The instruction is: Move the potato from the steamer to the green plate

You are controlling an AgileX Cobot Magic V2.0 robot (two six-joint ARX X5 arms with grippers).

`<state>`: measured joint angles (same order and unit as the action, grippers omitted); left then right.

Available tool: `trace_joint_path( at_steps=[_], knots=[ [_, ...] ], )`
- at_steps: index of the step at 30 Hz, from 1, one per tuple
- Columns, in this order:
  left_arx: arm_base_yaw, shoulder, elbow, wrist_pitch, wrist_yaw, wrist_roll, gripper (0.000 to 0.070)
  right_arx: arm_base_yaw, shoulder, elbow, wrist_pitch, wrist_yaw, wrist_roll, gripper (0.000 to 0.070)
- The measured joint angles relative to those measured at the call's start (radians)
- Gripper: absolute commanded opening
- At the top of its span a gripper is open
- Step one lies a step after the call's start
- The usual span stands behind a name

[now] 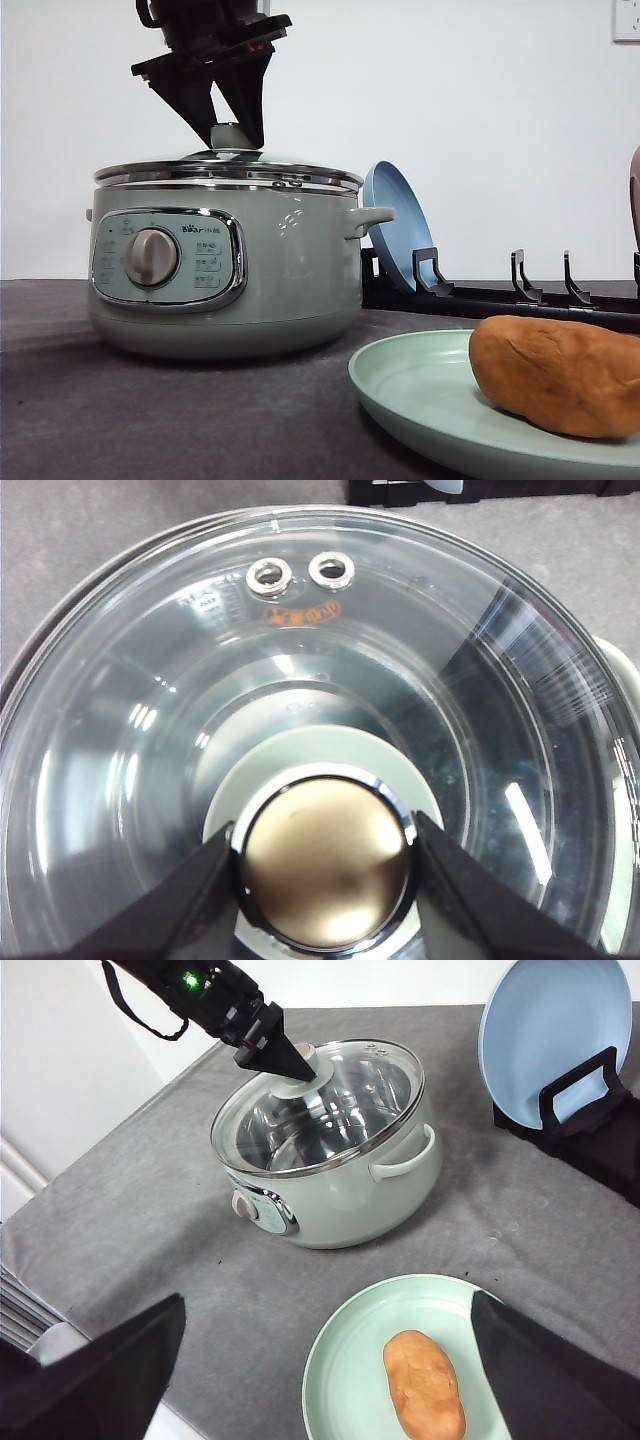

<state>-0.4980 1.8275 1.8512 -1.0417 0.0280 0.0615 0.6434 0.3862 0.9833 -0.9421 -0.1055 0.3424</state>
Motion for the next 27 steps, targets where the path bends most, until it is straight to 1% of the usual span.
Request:
trace_joint_path(
  at_steps=[9,27],
  knots=[
    [0.003,0.0,-0.003,0.014,-0.031,0.001,0.0,0.0,0.0,0.0,0.0,0.0,0.0,0.0579],
    [0.005,0.0,-0.008,0.022,-0.033,0.02,0.0,0.0,0.0,0.0,0.0,0.0,0.0,0.0579]
  ],
)
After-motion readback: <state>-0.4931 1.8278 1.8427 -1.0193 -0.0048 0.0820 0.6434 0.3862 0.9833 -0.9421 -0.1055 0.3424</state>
